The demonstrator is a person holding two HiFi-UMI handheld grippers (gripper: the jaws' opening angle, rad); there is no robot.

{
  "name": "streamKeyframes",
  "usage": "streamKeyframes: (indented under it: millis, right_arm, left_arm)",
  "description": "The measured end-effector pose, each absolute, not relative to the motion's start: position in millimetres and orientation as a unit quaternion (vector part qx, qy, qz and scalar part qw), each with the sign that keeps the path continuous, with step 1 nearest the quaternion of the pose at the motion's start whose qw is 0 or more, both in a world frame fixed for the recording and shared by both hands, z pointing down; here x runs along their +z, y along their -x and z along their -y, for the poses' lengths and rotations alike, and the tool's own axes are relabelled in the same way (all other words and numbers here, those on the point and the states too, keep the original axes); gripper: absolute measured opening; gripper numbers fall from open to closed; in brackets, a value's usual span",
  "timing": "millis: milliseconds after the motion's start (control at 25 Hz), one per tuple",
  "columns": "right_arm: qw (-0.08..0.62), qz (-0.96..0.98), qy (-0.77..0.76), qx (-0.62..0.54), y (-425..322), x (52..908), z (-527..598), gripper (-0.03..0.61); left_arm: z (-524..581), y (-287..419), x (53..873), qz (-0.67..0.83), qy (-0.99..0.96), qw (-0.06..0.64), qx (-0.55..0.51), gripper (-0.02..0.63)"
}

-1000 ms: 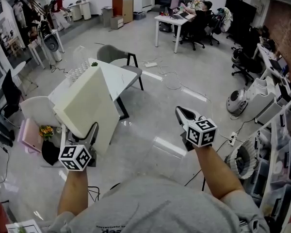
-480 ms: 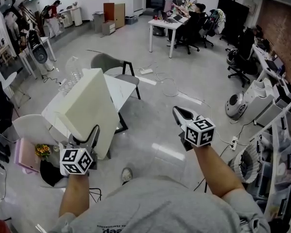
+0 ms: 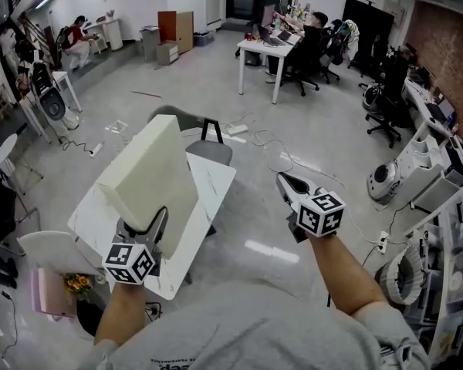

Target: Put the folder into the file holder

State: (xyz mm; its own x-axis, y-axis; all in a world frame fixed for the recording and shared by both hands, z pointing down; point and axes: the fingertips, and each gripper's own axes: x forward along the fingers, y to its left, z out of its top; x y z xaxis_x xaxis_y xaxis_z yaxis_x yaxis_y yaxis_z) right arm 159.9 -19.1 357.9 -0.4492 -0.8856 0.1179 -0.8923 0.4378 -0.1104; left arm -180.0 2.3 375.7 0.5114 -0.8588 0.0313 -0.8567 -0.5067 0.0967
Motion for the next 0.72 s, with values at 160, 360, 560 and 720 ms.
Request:
streamKeyframes:
  millis: [160,360,560,720]
  right_arm:
    - [0.020,0.845,-0.528,0.081,-154,360,67,0.003]
    - [0.029,0.840,-0.533,0.094,-184,376,112,0.003]
    - [0.023,0.846,-0.523,0.103,-222,387,173,0.003]
    - [0.025,0.865,-0.489,0.110,-258,396,235,0.003]
  left_arm:
    - [55,188,374,0.483,-0.874,0.052,-0.012,0.348]
    - [110,167,378,0.482,-0.875,0.053,-0.010,0.348]
    - [161,126,384,0.490,-0.870,0.057,-0.004,0.348]
    - [196,77,392,0.513,-0.857,0.057,0.001,0.348]
